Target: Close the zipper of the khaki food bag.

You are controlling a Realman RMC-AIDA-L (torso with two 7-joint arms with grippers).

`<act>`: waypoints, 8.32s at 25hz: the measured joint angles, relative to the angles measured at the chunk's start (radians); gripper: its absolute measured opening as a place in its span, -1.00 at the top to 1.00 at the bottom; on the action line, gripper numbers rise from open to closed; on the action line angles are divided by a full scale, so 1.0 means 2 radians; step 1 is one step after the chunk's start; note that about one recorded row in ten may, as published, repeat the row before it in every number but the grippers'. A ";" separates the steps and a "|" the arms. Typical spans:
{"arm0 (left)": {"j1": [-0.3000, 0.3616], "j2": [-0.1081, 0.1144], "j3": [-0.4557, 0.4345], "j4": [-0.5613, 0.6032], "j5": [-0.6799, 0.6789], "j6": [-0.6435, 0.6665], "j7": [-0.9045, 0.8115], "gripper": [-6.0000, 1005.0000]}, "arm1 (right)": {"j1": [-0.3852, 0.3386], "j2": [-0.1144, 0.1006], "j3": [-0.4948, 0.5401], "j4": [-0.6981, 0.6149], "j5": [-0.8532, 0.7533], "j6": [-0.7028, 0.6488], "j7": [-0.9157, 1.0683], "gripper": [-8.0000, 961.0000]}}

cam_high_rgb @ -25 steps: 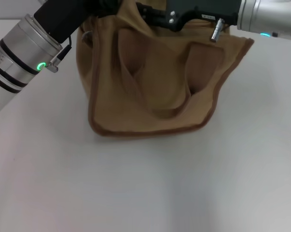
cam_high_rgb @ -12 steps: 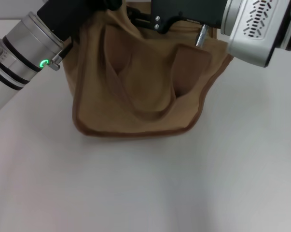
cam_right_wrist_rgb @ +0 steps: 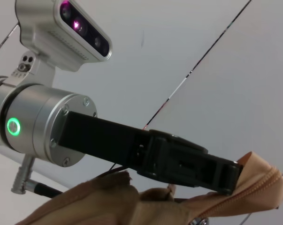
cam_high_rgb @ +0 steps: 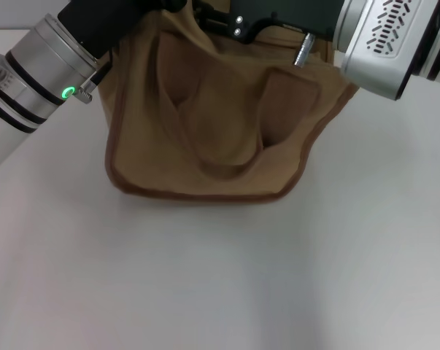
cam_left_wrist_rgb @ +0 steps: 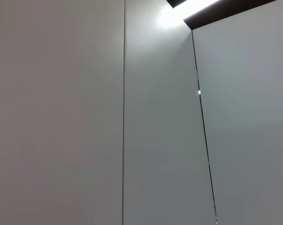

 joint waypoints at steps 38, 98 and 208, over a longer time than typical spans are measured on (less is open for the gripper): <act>0.001 0.000 0.003 -0.006 -0.002 -0.001 0.000 0.93 | -0.016 0.001 -0.009 0.001 0.026 0.001 -0.030 -0.19; 0.092 0.000 -0.086 -0.044 -0.011 -0.034 0.059 0.93 | -0.108 0.001 -0.013 -0.046 0.020 0.027 -0.035 0.97; 0.226 0.007 0.006 0.101 0.369 0.080 -0.040 -0.60 | -0.123 -0.002 0.119 0.255 -0.093 -0.330 0.018 -0.60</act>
